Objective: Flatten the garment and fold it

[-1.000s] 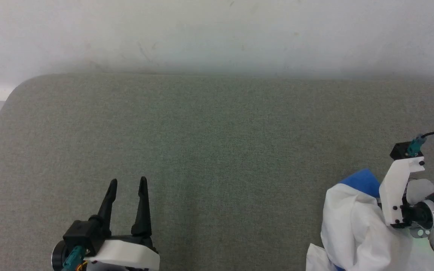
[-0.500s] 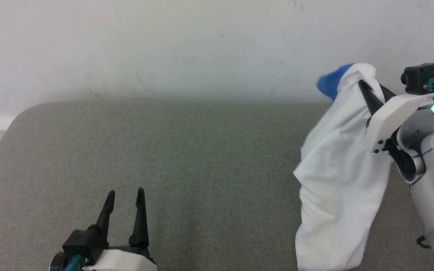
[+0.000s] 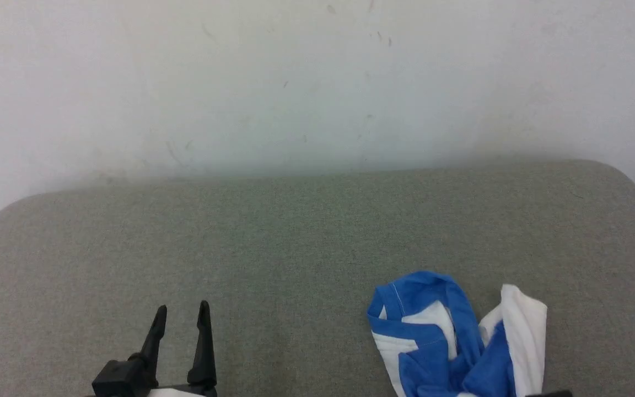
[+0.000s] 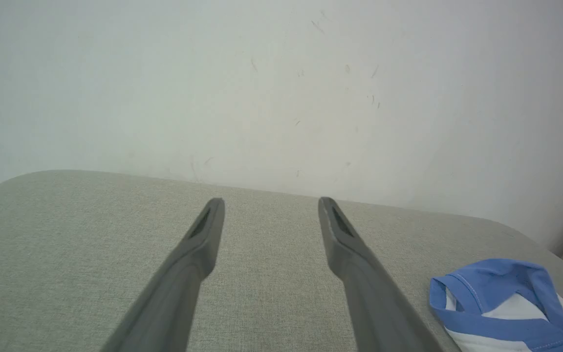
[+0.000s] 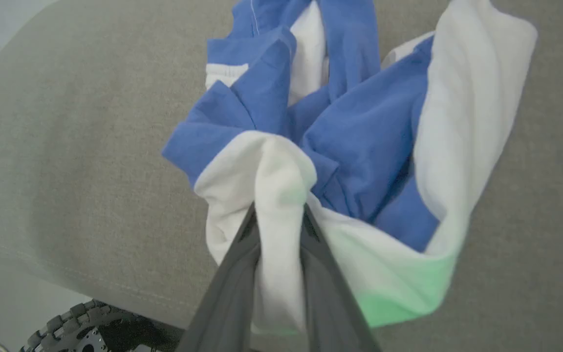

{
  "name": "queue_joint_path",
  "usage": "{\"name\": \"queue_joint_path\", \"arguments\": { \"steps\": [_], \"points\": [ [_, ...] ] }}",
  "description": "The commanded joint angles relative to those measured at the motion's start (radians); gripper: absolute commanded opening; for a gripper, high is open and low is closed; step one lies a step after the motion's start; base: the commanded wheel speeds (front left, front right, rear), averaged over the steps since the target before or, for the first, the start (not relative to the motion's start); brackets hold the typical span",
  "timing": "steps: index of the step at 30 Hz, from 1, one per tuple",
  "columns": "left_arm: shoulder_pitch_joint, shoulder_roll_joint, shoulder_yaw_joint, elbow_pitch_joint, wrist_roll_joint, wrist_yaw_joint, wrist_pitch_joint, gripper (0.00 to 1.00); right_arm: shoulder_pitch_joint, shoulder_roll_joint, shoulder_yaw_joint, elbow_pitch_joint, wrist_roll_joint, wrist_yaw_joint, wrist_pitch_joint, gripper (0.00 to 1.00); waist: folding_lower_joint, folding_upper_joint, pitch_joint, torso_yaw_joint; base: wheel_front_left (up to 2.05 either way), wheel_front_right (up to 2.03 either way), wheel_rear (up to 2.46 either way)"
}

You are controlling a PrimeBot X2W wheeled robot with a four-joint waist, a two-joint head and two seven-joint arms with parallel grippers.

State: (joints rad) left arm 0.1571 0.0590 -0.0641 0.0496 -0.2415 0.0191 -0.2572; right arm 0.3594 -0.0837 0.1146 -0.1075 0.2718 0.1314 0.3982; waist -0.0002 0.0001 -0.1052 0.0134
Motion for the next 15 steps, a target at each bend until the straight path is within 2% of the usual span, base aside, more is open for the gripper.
{"name": "queue_joint_path", "arguments": {
  "steps": [1, 2, 5, 9, 15],
  "points": [
    [0.006, 0.000, 0.002, 0.003, 0.001, 0.005, -0.005, 1.00, 0.036, 0.011, -0.004, -0.033, -0.007, -0.001, 0.015, 0.55, 0.0002, -0.0001, 0.001, -0.008, 0.00, 0.00, 0.00],
    [0.006, 0.000, 0.003, 0.005, 0.001, 0.006, -0.005, 1.00, 0.062, 0.017, -0.006, -0.053, -0.004, -0.001, 0.020, 1.00, 0.0002, -0.0001, 0.000, -0.011, 0.00, 0.00, 0.00],
    [0.009, 0.001, 0.001, 0.017, 0.000, 0.008, -0.004, 1.00, 0.084, 0.027, -0.006, -0.111, -0.002, -0.001, -0.010, 1.00, 0.0002, -0.0001, -0.003, -0.016, 0.00, 0.00, 0.00],
    [0.015, 0.004, -0.003, 0.027, 0.000, 0.012, 0.002, 1.00, 0.047, 0.031, -0.019, -0.187, -0.002, -0.001, -0.129, 1.00, 0.0002, -0.0001, -0.011, -0.016, 0.00, 0.00, 0.00],
    [0.020, 0.007, -0.016, 0.025, 0.009, 0.026, 0.025, 1.00, -0.012, 0.033, -0.093, -0.202, -0.049, -0.001, -0.199, 1.00, 0.0002, -0.0001, -0.023, -0.013, 0.00, 0.00, 0.00]
  ]
}}
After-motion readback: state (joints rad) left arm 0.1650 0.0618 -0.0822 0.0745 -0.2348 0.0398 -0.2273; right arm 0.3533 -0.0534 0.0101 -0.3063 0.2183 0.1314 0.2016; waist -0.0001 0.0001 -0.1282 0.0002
